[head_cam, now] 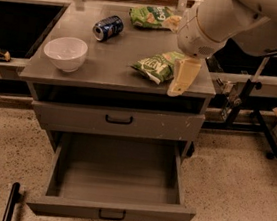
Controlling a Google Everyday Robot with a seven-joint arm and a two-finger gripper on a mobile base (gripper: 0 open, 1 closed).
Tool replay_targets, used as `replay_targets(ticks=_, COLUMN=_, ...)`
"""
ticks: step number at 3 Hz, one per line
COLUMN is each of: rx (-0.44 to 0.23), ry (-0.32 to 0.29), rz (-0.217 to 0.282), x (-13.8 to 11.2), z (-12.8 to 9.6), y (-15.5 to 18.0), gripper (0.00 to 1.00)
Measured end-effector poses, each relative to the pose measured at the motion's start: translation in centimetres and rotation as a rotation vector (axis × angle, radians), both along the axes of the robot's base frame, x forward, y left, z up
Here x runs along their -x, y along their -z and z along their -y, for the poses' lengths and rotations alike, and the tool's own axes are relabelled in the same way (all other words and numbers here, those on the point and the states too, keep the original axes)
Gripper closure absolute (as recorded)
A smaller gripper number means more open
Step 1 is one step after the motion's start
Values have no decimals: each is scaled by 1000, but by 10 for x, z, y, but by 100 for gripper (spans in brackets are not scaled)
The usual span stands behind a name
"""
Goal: Place green jalapeno chip bag into middle drawer
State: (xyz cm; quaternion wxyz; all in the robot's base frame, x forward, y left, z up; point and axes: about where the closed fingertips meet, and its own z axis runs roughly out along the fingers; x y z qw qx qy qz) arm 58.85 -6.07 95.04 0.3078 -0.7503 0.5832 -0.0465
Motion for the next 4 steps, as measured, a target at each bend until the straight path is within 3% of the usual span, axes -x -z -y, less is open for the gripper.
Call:
replay_targets(ticks=1, rx=-23, ry=-21, rz=-39, x=-18, z=-15, y=30, gripper=0)
replay_targets(ticks=3, rx=-56, ry=-24, rz=-130, x=-36, z=-25, y=90, gripper=41)
replay_targets(ticks=4, rx=-72, ry=-8, rz=-139, x=-49, z=-20, y=108, gripper=65)
